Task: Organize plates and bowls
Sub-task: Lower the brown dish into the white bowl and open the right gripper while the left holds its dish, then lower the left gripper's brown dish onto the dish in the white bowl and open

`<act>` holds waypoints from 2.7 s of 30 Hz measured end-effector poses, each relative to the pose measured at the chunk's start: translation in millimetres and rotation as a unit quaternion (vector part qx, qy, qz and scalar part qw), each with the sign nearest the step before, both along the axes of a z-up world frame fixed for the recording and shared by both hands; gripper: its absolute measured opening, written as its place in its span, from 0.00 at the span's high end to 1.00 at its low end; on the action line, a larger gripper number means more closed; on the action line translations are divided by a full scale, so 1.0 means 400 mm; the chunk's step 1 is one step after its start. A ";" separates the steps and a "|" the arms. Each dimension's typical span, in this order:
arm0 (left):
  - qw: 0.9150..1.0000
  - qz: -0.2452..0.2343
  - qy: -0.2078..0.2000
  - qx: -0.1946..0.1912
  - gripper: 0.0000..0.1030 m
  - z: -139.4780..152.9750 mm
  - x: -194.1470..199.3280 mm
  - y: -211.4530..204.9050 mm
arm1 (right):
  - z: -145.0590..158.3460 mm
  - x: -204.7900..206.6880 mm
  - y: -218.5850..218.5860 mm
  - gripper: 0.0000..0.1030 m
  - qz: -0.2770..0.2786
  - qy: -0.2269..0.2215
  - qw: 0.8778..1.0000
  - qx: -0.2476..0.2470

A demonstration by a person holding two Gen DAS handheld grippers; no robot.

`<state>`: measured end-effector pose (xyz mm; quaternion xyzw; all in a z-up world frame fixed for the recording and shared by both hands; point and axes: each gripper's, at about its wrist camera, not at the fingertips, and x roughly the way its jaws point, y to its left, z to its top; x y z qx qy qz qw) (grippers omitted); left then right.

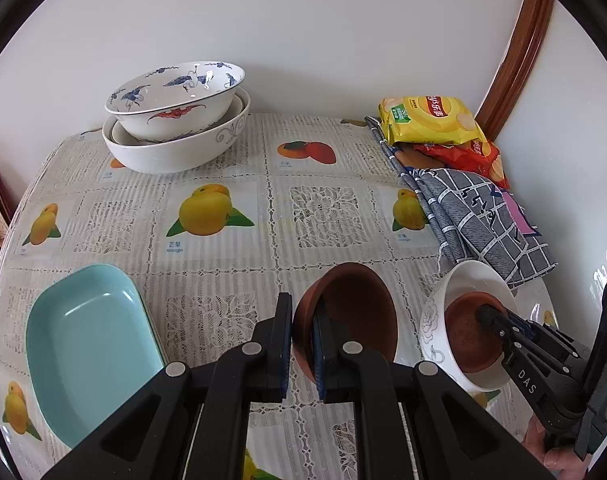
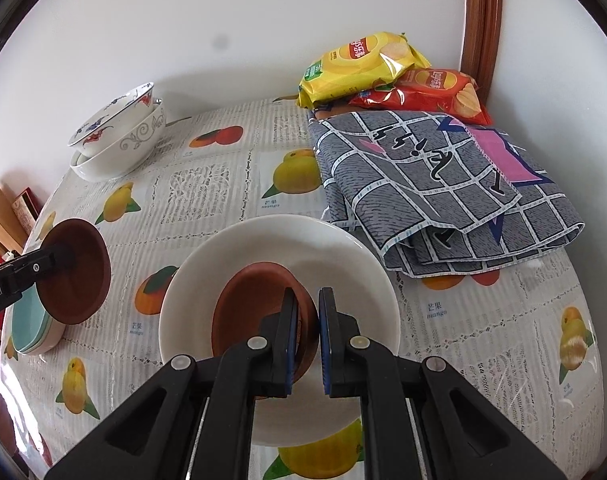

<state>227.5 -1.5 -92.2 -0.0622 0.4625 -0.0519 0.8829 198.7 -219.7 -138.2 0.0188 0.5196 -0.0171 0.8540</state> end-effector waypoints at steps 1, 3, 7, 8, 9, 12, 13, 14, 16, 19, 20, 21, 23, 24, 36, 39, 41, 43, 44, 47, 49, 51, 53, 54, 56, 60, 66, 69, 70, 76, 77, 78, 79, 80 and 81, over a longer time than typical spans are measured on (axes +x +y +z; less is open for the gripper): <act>1.000 0.001 0.001 -0.001 0.91 -0.003 0.002 0.001 | -0.002 0.001 0.003 0.90 0.003 0.001 1.000 -0.003; 1.000 0.001 0.003 -0.002 0.91 -0.008 0.005 0.001 | -0.004 0.002 0.009 0.90 0.005 0.001 1.000 -0.010; 1.000 0.000 0.006 -0.002 0.91 -0.017 0.012 -0.002 | -0.010 0.007 0.013 0.90 0.008 0.005 1.000 -0.010; 1.000 0.000 0.007 -0.003 0.91 -0.019 0.014 -0.002 | -0.011 0.008 0.012 0.90 0.008 0.004 1.000 -0.011; 1.000 0.000 0.007 -0.004 0.91 -0.020 0.016 -0.002 | -0.011 0.010 0.012 0.90 0.008 0.005 1.000 -0.012; 1.000 0.001 0.008 -0.005 0.91 -0.023 0.018 -0.001 | -0.018 0.016 0.016 0.90 0.010 0.009 0.999 -0.029; 1.000 0.002 0.009 -0.006 0.91 -0.025 0.020 0.000 | -0.021 0.018 0.017 0.90 0.010 0.011 0.999 -0.036; 1.000 0.003 0.010 -0.007 0.91 -0.028 0.022 0.000 | -0.024 0.019 0.018 0.90 0.009 0.012 0.999 -0.041; 1.000 0.004 0.012 -0.008 0.91 -0.032 0.024 0.002 | -0.029 0.021 0.016 0.90 0.004 0.017 0.999 -0.046; 1.000 0.006 0.013 -0.010 0.91 -0.037 0.027 0.005 | -0.040 0.023 0.011 0.90 0.001 0.027 0.999 -0.042; 1.000 0.006 0.013 -0.009 0.91 -0.039 0.028 0.005 | -0.041 0.022 0.010 0.90 0.001 0.025 0.999 -0.042; 1.000 0.006 0.014 -0.009 0.91 -0.041 0.029 0.006 | -0.042 0.021 0.011 0.90 -0.001 0.024 0.999 -0.042; 1.000 0.006 0.016 -0.010 0.91 -0.044 0.031 0.007 | -0.043 0.021 0.016 0.89 0.002 0.026 0.998 -0.049; 1.000 0.006 0.017 -0.010 0.91 -0.045 0.031 0.006 | -0.044 0.022 0.017 0.89 0.002 0.026 0.998 -0.050; 1.000 0.003 0.019 -0.010 0.91 -0.044 0.028 0.001 | -0.049 0.019 0.022 0.89 0.012 0.025 0.997 -0.070; 1.000 0.002 0.017 -0.010 0.91 -0.044 0.026 0.001 | -0.049 0.020 0.023 0.88 0.012 0.027 0.997 -0.077; 1.000 0.002 0.019 -0.010 0.91 -0.044 0.026 0.002 | -0.051 0.022 0.029 0.87 0.016 0.029 0.996 -0.086; 1.000 0.001 0.018 -0.011 0.91 -0.043 0.025 0.003 | -0.053 0.022 0.036 0.84 0.020 0.032 0.995 -0.092; 1.000 0.000 0.017 -0.011 0.91 -0.041 0.023 0.002 | -0.054 0.020 0.039 0.83 0.022 0.032 0.995 -0.097; 1.000 -0.001 0.014 -0.010 0.91 -0.035 0.020 0.001 | -0.055 0.016 0.045 0.77 0.028 0.032 0.994 -0.098; 1.000 -0.002 0.013 -0.011 0.91 -0.033 0.019 0.000 | -0.052 0.014 0.046 0.74 0.028 0.031 0.994 -0.097; 1.000 -0.002 0.014 -0.012 0.91 -0.031 0.019 -0.001 | -0.048 0.013 0.046 0.70 0.027 0.029 0.994 -0.097; 1.000 -0.004 0.012 -0.013 0.91 -0.028 0.018 -0.005 | -0.039 0.009 0.044 0.68 0.024 0.024 0.995 -0.096; 1.000 -0.004 0.012 -0.013 0.91 -0.026 0.017 -0.006 | -0.034 0.008 0.042 0.68 0.023 0.022 0.995 -0.093; 1.000 -0.005 0.011 -0.014 0.91 -0.022 0.015 -0.011 | -0.022 0.004 0.035 0.68 0.020 0.019 0.996 -0.084; 1.000 -0.012 0.007 -0.014 0.91 -0.009 0.007 -0.027 | 0.011 -0.010 0.020 0.68 0.013 0.007 0.998 -0.067; 1.000 -0.023 -0.006 -0.010 0.91 0.023 -0.011 -0.071 | 0.072 -0.047 -0.017 0.65 0.000 -0.021 0.997 -0.069; 0.999 -0.032 -0.012 0.000 0.91 0.036 -0.020 -0.102 | 0.102 -0.070 -0.050 0.59 -0.015 -0.036 0.997 -0.071; 0.999 -0.035 -0.016 0.004 0.91 0.039 -0.023 -0.113 | 0.110 -0.078 -0.062 0.59 -0.019 -0.039 0.997 -0.069; 0.998 -0.054 -0.023 0.009 0.91 0.051 -0.039 -0.179 | 0.139 -0.127 -0.135 0.59 -0.043 -0.049 0.996 -0.066; 0.998 -0.059 -0.024 0.013 0.91 0.054 -0.043 -0.193 | 0.141 -0.136 -0.146 0.58 -0.046 -0.048 0.996 -0.065; 0.998 -0.062 -0.025 0.016 0.91 0.056 -0.046 -0.206 | 0.142 -0.144 -0.156 0.58 -0.048 -0.047 0.996 -0.066; 0.997 -0.066 -0.026 0.016 0.91 0.056 -0.048 -0.216 | 0.144 -0.154 -0.167 0.58 -0.052 -0.047 0.995 -0.068; 0.997 -0.068 -0.026 0.015 0.91 0.056 -0.050 -0.224 | 0.146 -0.164 -0.177 0.58 -0.058 -0.049 0.995 -0.068; 0.997 -0.068 -0.025 0.011 0.91 0.055 -0.053 -0.230 | 0.148 -0.174 -0.188 0.58 -0.062 -0.050 0.995 -0.066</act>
